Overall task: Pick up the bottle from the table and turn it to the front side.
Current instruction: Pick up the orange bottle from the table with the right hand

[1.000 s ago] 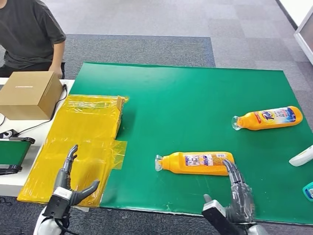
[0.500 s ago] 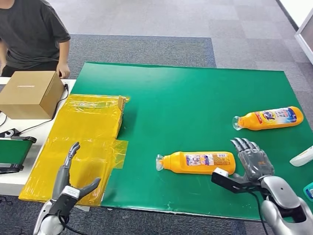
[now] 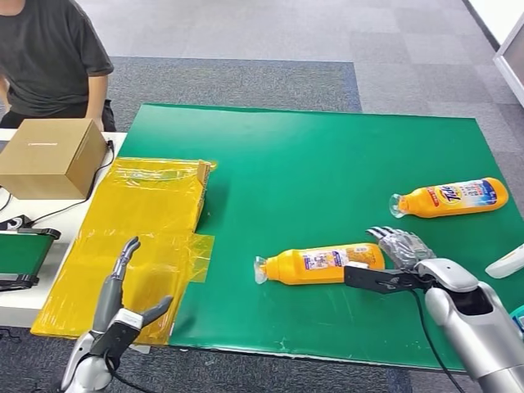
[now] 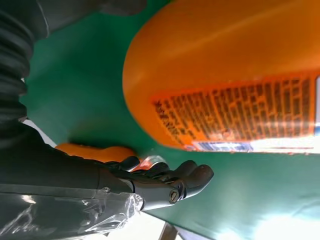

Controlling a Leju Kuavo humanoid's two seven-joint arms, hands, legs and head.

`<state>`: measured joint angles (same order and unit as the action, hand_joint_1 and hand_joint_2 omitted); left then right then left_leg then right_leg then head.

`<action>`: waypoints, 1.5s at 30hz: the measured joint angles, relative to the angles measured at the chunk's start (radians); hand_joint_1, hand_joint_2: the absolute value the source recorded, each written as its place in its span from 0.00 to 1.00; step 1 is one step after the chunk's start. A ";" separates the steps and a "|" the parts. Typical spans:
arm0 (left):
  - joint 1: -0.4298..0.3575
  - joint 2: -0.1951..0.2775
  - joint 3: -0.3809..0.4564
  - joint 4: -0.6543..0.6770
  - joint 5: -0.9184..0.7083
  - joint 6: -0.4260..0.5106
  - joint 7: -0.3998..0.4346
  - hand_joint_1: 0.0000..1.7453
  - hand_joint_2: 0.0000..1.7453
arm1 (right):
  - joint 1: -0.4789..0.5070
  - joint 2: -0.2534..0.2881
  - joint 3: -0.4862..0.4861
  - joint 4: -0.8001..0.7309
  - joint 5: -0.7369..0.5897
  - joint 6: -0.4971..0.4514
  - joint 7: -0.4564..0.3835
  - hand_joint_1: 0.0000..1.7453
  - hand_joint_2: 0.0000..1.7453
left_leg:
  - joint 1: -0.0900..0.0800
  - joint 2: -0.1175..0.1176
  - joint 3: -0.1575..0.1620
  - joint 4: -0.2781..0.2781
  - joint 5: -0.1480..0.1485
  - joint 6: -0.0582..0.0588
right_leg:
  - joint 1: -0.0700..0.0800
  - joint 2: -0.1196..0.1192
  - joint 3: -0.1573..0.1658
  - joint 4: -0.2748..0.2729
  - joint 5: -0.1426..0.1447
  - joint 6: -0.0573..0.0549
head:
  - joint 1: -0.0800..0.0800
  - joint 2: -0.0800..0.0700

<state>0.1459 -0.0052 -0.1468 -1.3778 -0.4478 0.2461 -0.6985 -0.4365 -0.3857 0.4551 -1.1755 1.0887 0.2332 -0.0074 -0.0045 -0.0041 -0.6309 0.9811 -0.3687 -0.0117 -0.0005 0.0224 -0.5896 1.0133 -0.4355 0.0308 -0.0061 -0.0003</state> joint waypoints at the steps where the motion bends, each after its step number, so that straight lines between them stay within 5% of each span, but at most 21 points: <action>1: -0.003 0.002 -0.003 0.006 0.001 0.001 0.000 0.00 1.00 | -0.012 0.003 0.010 0.019 -0.008 0.002 -0.001 0.00 1.00 | 0.000 0.000 0.000 0.000 0.000 0.000 | 0.000 0.000 0.000 0.000 0.000 0.000 | 0.000 0.000; 10: -0.029 0.013 -0.035 0.052 0.007 0.008 0.000 0.00 1.00 | -0.092 0.048 0.101 0.160 -0.095 0.024 -0.011 0.00 1.00 | 0.000 0.000 -0.001 0.000 0.000 0.000 | 0.000 0.000 -0.001 0.000 0.000 0.000 | 0.000 0.000; 14: -0.039 0.016 -0.047 0.072 0.001 0.012 0.000 0.00 1.00 | -0.114 0.068 0.127 0.197 -0.132 0.028 -0.009 1.00 1.00 | 0.000 0.000 -0.001 0.000 0.000 0.000 | 0.000 0.000 -0.001 0.000 0.000 0.000 | 0.000 0.000; 23: -0.041 0.018 -0.054 0.098 0.000 0.015 0.000 0.00 1.00 | -0.129 0.082 0.163 0.217 -0.178 -0.013 0.009 1.00 1.00 | 0.000 0.000 0.000 0.000 0.000 0.000 | 0.000 0.000 -0.001 0.000 0.000 0.000 | 0.000 0.000; 30: -0.021 0.016 -0.037 0.099 0.044 -0.054 0.000 0.00 1.00 | 0.038 0.034 0.106 0.003 -0.260 -0.149 0.028 1.00 1.00 | 0.000 -0.002 -0.001 0.000 -0.001 0.001 | 0.000 -0.002 0.000 -0.001 -0.001 0.000 | 0.000 0.000; 37: -0.008 0.001 0.015 0.096 0.201 -0.297 0.000 0.00 1.00 | 0.269 0.063 -0.047 -0.263 -0.342 -0.271 -0.055 1.00 1.00 | 0.000 -0.002 -0.002 0.000 -0.003 0.000 | 0.001 -0.003 -0.001 -0.001 -0.003 -0.001 | 0.000 0.000; 45: -0.075 -0.009 -0.023 0.056 0.366 -0.690 0.000 0.00 1.00 | 0.248 0.248 -0.050 -0.205 -0.365 -0.330 -0.167 1.00 1.00 | 0.001 -0.002 -0.001 0.000 0.001 -0.002 | 0.001 -0.003 -0.001 0.000 -0.001 -0.002 | 0.000 0.000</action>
<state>0.0705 -0.0144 -0.1697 -1.3216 -0.0818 -0.4440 -0.6990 -0.1886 -0.1375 0.4052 -1.3807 0.7233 -0.0966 -0.1744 -0.0034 -0.0064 -0.6322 0.9811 -0.3679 -0.0136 0.0009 0.0197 -0.5909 1.0128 -0.4362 0.0284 -0.0063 -0.0003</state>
